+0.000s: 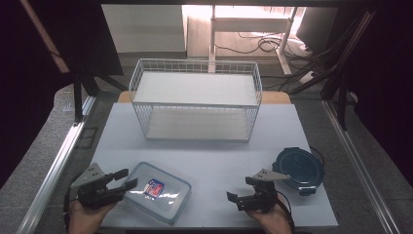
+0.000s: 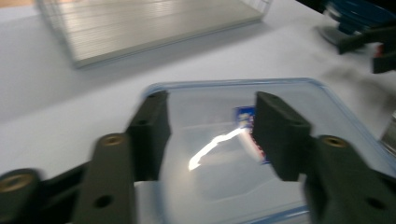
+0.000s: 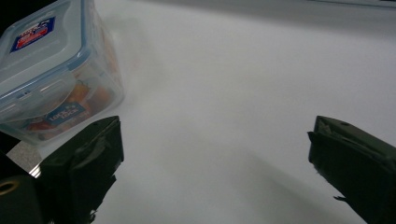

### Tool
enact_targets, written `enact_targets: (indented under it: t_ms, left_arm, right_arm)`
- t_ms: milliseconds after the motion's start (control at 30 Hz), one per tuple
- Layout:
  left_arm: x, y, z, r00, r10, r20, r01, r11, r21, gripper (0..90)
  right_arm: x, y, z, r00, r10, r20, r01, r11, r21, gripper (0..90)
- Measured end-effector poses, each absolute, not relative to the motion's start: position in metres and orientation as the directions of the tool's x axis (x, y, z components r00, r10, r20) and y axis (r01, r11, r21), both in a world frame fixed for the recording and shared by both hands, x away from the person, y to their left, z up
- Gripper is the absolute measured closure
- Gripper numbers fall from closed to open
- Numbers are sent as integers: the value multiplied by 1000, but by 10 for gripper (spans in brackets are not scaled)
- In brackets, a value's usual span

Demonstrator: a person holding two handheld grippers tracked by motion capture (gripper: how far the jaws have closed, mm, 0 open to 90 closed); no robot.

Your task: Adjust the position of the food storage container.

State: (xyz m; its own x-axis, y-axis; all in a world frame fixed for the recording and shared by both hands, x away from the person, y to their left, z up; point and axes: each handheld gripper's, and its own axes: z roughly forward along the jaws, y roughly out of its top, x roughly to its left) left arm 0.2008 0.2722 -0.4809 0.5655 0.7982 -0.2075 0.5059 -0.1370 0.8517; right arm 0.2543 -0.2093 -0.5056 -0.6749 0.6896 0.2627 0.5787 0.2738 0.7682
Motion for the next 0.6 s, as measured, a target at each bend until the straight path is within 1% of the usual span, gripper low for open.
enact_targets:
  t_ms: [33, 67, 133, 200, 233, 333, 367, 400, 433, 467, 533, 567, 600]
  left_arm:
    - [202, 286, -486, 533, 812, -238, 534, -105, 839, 632]
    - [203, 292, -489, 522, 815, -252, 547, -93, 832, 668]
    - [204, 301, -495, 492, 835, -245, 572, -98, 814, 774]
    - [207, 306, -501, 475, 847, -237, 602, -116, 790, 861]
    - [208, 307, -505, 474, 848, -236, 618, -130, 775, 888]
    - [212, 302, -513, 484, 848, -216, 652, -185, 735, 900]
    - [212, 302, -513, 484, 848, -216, 652, -185, 735, 900]
    - [215, 295, -518, 496, 844, -206, 668, -219, 711, 900]
    - [215, 295, -518, 496, 844, -206, 668, -219, 711, 900]
    - [217, 289, -521, 489, 854, -176, 681, -248, 689, 900]
    - [217, 288, -522, 493, 854, -166, 683, -262, 681, 900]
    - [217, 286, -524, 504, 844, -187, 687, -260, 679, 900]
    - [217, 285, -523, 502, 844, -187, 688, -259, 678, 900]
  right_arm:
    - [253, -208, -504, -685, 684, 253, 565, 279, 776, 90]
    - [252, -208, -503, -687, 682, 250, 562, 282, 777, 103]
    - [251, -208, -501, -691, 682, 239, 553, 286, 783, 139]
    - [250, -209, -499, -692, 682, 235, 548, 286, 786, 183]
    - [250, -209, -499, -694, 681, 233, 547, 288, 786, 207]
    - [248, -210, -497, -705, 669, 235, 544, 298, 784, 326]
    - [248, -210, -497, -705, 669, 235, 544, 298, 784, 326]
    - [247, -209, -496, -716, 656, 238, 544, 312, 779, 402]
    - [247, -209, -496, -716, 656, 238, 544, 312, 779, 402]
    - [245, -207, -494, -728, 647, 227, 538, 335, 774, 486]
    - [243, -204, -493, -742, 633, 221, 533, 357, 767, 560]
    - [242, -202, -493, -754, 617, 223, 530, 373, 761, 614]
    - [241, -199, -492, -763, 604, 231, 533, 385, 753, 654]
